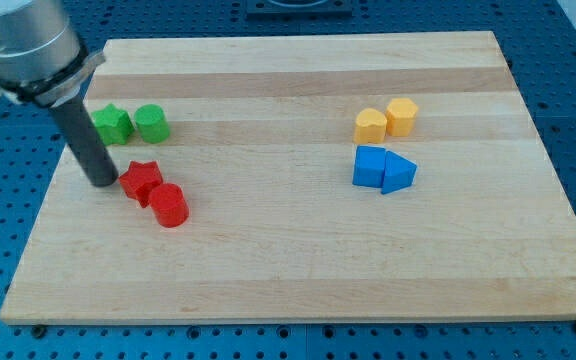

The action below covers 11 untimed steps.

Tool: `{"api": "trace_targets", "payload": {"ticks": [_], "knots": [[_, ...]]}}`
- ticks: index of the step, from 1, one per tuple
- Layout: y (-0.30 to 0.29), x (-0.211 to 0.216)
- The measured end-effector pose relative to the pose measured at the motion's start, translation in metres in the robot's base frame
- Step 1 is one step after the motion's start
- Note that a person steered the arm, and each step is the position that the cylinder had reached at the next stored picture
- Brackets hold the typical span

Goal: Push the red star vertical to the red circle

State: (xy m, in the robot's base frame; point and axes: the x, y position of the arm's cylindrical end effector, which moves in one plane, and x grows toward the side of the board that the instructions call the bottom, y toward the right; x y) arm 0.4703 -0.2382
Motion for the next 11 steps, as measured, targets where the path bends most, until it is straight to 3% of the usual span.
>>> {"api": "trace_targets", "payload": {"ticks": [1,3,6,11], "knots": [[-0.002,0.021],[0.043,0.022],[0.083,-0.001],[0.091,-0.055]]}}
